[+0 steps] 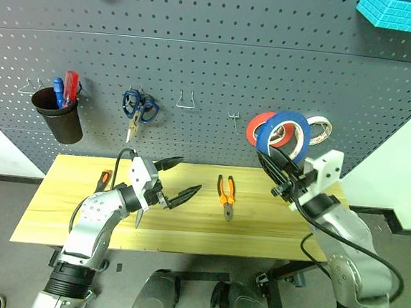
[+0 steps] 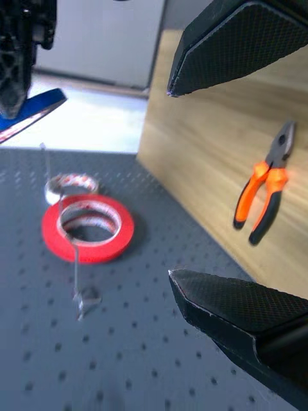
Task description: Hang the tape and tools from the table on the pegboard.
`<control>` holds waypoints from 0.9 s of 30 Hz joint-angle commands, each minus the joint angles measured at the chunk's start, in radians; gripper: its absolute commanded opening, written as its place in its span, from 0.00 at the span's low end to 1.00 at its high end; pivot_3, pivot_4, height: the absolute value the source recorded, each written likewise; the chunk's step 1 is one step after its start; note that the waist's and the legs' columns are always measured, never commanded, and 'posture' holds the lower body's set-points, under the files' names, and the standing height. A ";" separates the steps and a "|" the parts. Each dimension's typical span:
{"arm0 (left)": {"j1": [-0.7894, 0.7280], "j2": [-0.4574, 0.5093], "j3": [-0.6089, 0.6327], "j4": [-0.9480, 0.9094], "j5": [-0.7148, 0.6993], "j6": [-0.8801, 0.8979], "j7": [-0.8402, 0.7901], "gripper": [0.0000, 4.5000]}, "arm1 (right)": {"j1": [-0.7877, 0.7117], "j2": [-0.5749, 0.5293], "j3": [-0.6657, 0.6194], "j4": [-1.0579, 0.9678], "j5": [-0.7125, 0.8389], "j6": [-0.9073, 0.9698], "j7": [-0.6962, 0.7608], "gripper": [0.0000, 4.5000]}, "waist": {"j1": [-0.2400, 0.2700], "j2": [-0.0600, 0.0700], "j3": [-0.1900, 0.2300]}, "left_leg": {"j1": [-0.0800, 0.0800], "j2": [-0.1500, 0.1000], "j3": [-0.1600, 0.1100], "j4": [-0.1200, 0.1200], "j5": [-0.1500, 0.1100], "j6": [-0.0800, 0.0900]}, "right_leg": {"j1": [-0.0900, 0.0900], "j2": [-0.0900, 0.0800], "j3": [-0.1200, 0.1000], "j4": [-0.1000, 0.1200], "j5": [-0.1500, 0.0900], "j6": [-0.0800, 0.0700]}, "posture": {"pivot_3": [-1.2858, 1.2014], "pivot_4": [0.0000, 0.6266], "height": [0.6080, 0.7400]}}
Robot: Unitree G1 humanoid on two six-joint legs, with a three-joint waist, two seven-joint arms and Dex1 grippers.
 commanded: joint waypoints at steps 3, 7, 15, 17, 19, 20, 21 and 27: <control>-0.012 -0.010 0.014 -0.010 0.007 -0.039 0.033 1.00 | -0.080 0.047 0.074 0.038 -0.039 -0.049 -0.023 0.15 | 0.011 0.000 -0.003 | -0.001 0.000 -0.001 0.002 0.000 0.000 | 0.001 0.000 -0.002 0.000 0.000 0.000 | 0.65 0.05 0.51; -0.009 -0.006 0.018 -0.004 0.009 -0.050 0.044 1.00 | -0.090 0.076 0.118 0.082 -0.060 -0.066 -0.025 0.15 | 0.028 0.000 -0.003 | -0.001 0.000 -0.002 0.004 0.000 0.000 | 0.002 -0.001 -0.003 0.001 0.000 0.000 | 0.66 0.06 0.51; 0.002 -0.003 0.022 -0.028 0.010 -0.046 0.061 1.00 | -0.130 0.129 0.169 0.217 -0.105 -0.117 -0.028 0.15 | 0.051 0.000 -0.004 | -0.001 0.000 -0.007 0.006 0.000 0.000 | 0.005 -0.001 -0.008 0.001 0.000 0.000 | 0.66 0.07 0.51; 0.004 -0.001 0.022 -0.033 0.010 -0.046 0.063 1.00 | -0.139 0.136 0.172 0.247 -0.113 -0.130 -0.029 0.15 | 0.054 0.001 -0.004 | -0.002 0.000 -0.008 0.006 0.000 0.000 | 0.005 -0.001 -0.008 0.001 0.000 0.000 | 0.67 0.07 0.51; 0.004 0.003 0.025 -0.037 0.007 -0.044 0.065 1.00 | -0.151 0.146 0.171 0.288 -0.120 -0.148 -0.027 0.15 | 0.055 0.001 -0.004 | -0.002 0.000 -0.009 0.007 0.000 0.000 | 0.005 -0.001 -0.009 0.001 0.000 -0.001 | 0.67 0.07 0.51; 0.004 0.005 0.028 -0.041 0.004 -0.041 0.065 1.00 | -0.160 0.152 0.170 0.318 -0.125 -0.161 -0.026 0.15 | 0.055 0.001 -0.004 | -0.002 0.000 -0.009 0.007 0.000 0.000 | 0.005 -0.001 -0.009 0.001 0.000 -0.001 | 0.67 0.07 0.51; 0.004 0.008 0.030 -0.046 0.001 -0.038 0.066 1.00 | -0.168 0.157 0.168 0.345 -0.129 -0.174 -0.027 0.15 | 0.054 0.001 -0.004 | -0.001 0.000 -0.009 0.007 0.000 0.000 | 0.006 -0.002 -0.009 0.001 0.000 0.000 | 0.67 0.07 0.51; 0.010 0.022 0.035 -0.071 -0.010 -0.023 0.069 1.00 | -0.194 0.174 0.157 0.424 -0.141 -0.220 -0.027 0.15 | 0.054 0.001 -0.004 | -0.002 0.000 -0.009 0.007 0.000 0.000 | 0.006 -0.002 -0.009 0.001 0.000 0.000 | 0.67 0.09 0.51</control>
